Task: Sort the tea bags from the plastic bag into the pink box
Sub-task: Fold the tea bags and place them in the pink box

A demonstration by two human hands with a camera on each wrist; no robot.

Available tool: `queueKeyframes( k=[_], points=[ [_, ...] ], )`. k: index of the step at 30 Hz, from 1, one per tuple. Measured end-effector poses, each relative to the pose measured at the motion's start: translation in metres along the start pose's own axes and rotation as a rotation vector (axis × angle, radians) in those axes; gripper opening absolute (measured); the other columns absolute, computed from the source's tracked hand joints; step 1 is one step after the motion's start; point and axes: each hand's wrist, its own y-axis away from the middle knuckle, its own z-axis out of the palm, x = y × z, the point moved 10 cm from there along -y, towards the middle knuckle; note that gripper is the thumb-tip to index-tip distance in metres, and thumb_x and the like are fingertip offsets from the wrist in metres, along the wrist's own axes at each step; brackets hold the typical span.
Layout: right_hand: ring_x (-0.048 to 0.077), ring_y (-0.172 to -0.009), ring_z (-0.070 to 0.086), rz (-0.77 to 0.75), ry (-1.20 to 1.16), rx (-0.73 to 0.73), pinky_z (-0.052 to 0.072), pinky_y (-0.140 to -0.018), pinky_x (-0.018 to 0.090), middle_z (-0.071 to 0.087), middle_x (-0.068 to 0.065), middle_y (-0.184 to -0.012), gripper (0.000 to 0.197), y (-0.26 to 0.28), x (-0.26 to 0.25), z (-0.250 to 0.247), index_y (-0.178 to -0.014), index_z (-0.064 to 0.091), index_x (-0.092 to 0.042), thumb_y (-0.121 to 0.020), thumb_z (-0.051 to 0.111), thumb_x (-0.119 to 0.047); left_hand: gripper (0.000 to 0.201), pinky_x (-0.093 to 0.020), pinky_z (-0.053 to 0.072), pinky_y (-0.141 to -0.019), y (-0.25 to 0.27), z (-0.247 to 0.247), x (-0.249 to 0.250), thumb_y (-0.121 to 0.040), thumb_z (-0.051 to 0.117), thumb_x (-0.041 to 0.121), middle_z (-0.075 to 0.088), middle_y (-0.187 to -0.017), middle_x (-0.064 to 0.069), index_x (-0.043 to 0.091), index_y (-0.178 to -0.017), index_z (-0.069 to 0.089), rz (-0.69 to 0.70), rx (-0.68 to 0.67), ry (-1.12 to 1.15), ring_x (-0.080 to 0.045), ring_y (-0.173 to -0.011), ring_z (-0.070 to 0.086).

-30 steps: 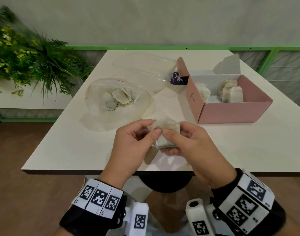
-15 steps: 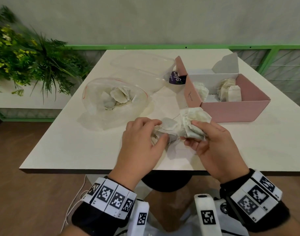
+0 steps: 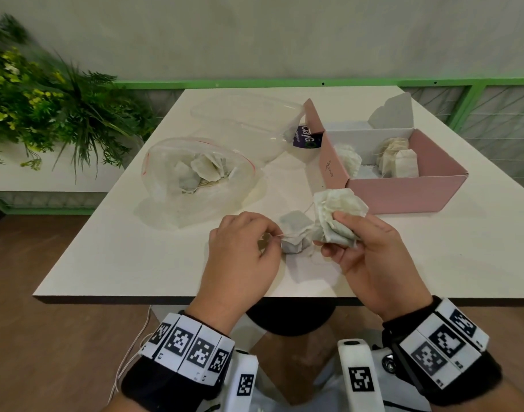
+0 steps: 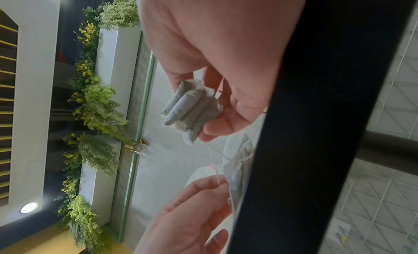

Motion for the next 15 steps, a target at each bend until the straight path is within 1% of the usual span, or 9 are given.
queueKeyframes(
  k=[2, 4, 6, 9, 11, 12, 13, 14, 15],
  points=[
    [0.036, -0.091, 0.052, 0.002, 0.002, -0.01, 0.048, -0.058, 0.03, 0.06, 0.022, -0.094, 0.023, 0.001, -0.001, 0.0, -0.103, 0.066, 0.003, -0.086, 0.064, -0.012, 0.01, -0.042, 0.042, -0.095, 0.0, -0.002, -0.002, -0.089, 0.056, 0.031, 0.065, -0.099, 0.019, 0.033, -0.09, 0.066, -0.027, 0.001, 0.07, -0.01, -0.103, 0.05],
    [0.035, -0.088, 0.053, 0.004, 0.004, -0.024, 0.049, -0.058, 0.029, 0.06, 0.022, -0.093, 0.025, 0.003, -0.001, 0.001, -0.103, 0.065, 0.004, -0.085, 0.063, -0.013, 0.014, -0.041, 0.044, -0.094, 0.002, -0.006, -0.006, -0.089, 0.051, 0.031, 0.066, -0.096, 0.019, 0.03, -0.087, 0.065, -0.073, 0.019, 0.169, -0.008, -0.102, 0.053],
    [0.034, -0.085, 0.055, 0.003, 0.006, -0.031, 0.05, -0.057, 0.029, 0.061, 0.022, -0.092, 0.025, 0.004, -0.002, 0.002, -0.101, 0.066, 0.004, -0.084, 0.064, -0.014, 0.016, -0.036, 0.047, -0.089, 0.002, -0.01, -0.014, -0.095, 0.054, 0.026, 0.068, -0.091, 0.017, 0.028, -0.086, 0.067, -0.156, 0.051, 0.325, -0.004, -0.098, 0.057],
    [0.032, -0.083, 0.057, 0.0, 0.002, -0.038, 0.05, -0.058, 0.029, 0.063, 0.02, -0.09, 0.025, 0.004, -0.002, 0.004, -0.101, 0.066, 0.003, -0.082, 0.064, -0.015, 0.022, -0.034, 0.048, -0.081, 0.002, -0.016, -0.028, -0.099, 0.057, 0.023, 0.072, -0.088, 0.01, 0.023, -0.083, 0.072, -0.271, 0.098, 0.564, -0.004, -0.087, 0.064],
    [0.029, -0.079, 0.06, 0.0, -0.024, -0.039, 0.05, -0.058, 0.028, 0.062, 0.017, -0.087, 0.025, 0.003, -0.003, 0.004, -0.1, 0.065, 0.002, -0.081, 0.065, -0.015, 0.035, -0.034, 0.045, -0.08, 0.001, -0.023, -0.031, -0.101, 0.055, 0.022, 0.074, -0.086, 0.003, 0.024, -0.07, 0.07, -0.312, 0.095, 0.676, -0.009, -0.084, 0.063],
    [0.027, -0.076, 0.061, 0.001, -0.046, -0.04, 0.051, -0.058, 0.027, 0.062, 0.016, -0.085, 0.025, 0.003, -0.003, 0.003, -0.1, 0.064, 0.001, -0.081, 0.065, -0.015, 0.042, -0.036, 0.044, -0.081, 0.001, -0.027, -0.032, -0.102, 0.053, 0.021, 0.076, -0.086, -0.001, 0.024, -0.062, 0.065, -0.323, 0.094, 0.739, -0.014, -0.085, 0.065],
    [0.026, -0.074, 0.063, 0.004, -0.073, -0.045, 0.051, -0.059, 0.026, 0.062, 0.015, -0.084, 0.023, 0.003, -0.003, 0.003, -0.1, 0.064, 0.0, -0.082, 0.064, -0.015, 0.045, -0.038, 0.044, -0.081, -0.001, -0.034, -0.031, -0.103, 0.052, 0.02, 0.077, -0.085, -0.005, 0.024, -0.058, 0.06, -0.333, 0.101, 0.813, -0.018, -0.084, 0.067],
    [0.024, -0.071, 0.064, 0.007, -0.106, -0.051, 0.052, -0.059, 0.026, 0.063, 0.014, -0.083, 0.022, 0.003, -0.004, 0.003, -0.099, 0.064, -0.002, -0.083, 0.064, -0.016, 0.046, -0.039, 0.044, -0.08, -0.002, -0.042, -0.031, -0.103, 0.051, 0.02, 0.077, -0.083, -0.008, 0.024, -0.058, 0.058, -0.348, 0.122, 0.897, -0.021, -0.082, 0.068],
    [0.022, -0.069, 0.066, 0.009, -0.139, -0.056, 0.053, -0.059, 0.025, 0.064, 0.013, -0.082, 0.02, 0.002, -0.004, 0.002, -0.098, 0.065, -0.003, -0.083, 0.063, -0.017, 0.042, -0.038, 0.044, -0.078, -0.005, -0.052, -0.032, -0.104, 0.051, 0.02, 0.076, -0.082, -0.009, 0.024, -0.062, 0.056, -0.364, 0.156, 0.978, -0.022, -0.079, 0.068]
  ],
)
